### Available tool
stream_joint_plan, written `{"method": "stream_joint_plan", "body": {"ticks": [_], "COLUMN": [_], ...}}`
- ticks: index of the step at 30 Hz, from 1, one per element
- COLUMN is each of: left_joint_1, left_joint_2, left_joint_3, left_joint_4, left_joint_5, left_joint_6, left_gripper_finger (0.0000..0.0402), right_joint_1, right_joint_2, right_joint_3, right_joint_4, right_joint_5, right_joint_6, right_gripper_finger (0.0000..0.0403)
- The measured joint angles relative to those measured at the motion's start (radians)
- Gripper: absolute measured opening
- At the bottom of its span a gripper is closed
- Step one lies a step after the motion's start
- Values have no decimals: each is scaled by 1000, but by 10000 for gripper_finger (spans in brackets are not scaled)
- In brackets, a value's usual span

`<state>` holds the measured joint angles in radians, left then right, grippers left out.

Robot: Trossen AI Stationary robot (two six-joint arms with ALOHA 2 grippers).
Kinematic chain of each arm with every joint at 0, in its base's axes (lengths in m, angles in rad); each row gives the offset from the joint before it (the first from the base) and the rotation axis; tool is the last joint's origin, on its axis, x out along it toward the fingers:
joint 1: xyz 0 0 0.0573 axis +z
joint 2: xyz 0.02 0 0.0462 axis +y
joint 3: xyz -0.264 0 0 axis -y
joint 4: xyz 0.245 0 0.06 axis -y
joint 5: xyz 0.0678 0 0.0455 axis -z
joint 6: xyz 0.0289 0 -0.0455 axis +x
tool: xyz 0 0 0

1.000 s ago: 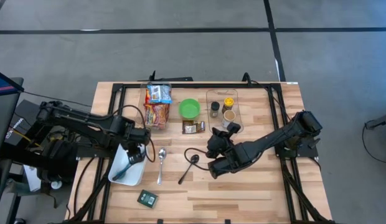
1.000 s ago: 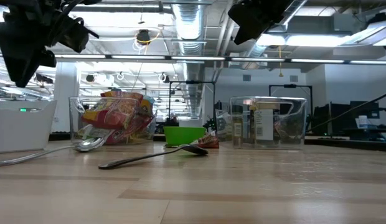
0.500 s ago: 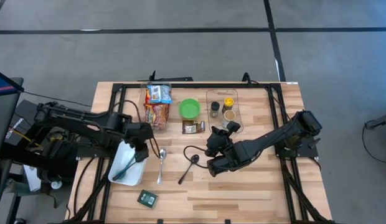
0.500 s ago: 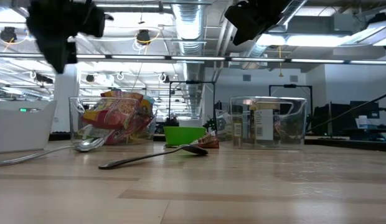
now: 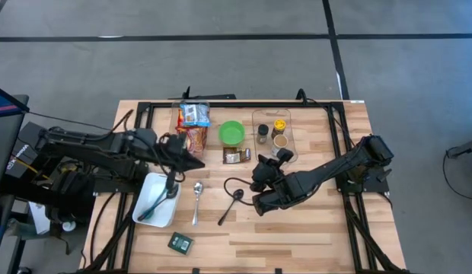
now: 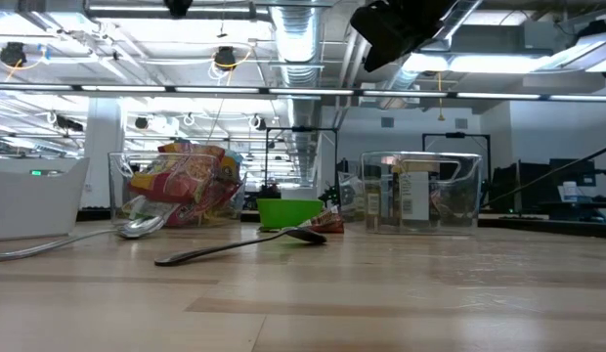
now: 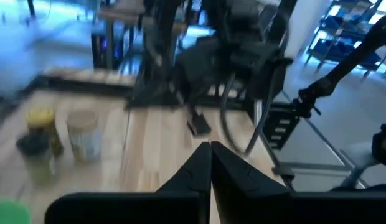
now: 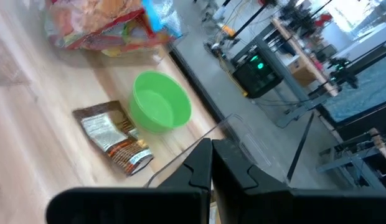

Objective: Pick & Place Food Item

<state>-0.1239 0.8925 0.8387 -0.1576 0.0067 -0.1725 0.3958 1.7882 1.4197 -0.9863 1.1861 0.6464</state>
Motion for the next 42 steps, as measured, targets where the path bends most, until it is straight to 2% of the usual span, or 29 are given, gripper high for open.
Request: {"method": "stream_joint_plan", "body": {"ticks": [4,9,21,32,42], "left_joint_1": [-8,-30,-173,-287,-335], "left_joint_2": [8,37,190,330,424], "left_joint_3": [0,-1,-1,-1,-1], "left_joint_4": [62,62,63,166,178], "left_joint_5": [1,1,6,1,-63], "left_joint_6": [33,34,34,34,34], "left_gripper_finger": [0,2,1,1,1], "right_joint_1": [0,3,3,3,3], "right_joint_2": [0,0,0,0,0], "right_joint_3": [0,0,0,-1,-1], "right_joint_4": [0,0,-8,-21,-28], "right_joint_5": [-15,-59,-90,-143,-168], "right_joint_6": [0,0,0,-3,-3], "right_gripper_finger": [4,4,4,4,4]}}
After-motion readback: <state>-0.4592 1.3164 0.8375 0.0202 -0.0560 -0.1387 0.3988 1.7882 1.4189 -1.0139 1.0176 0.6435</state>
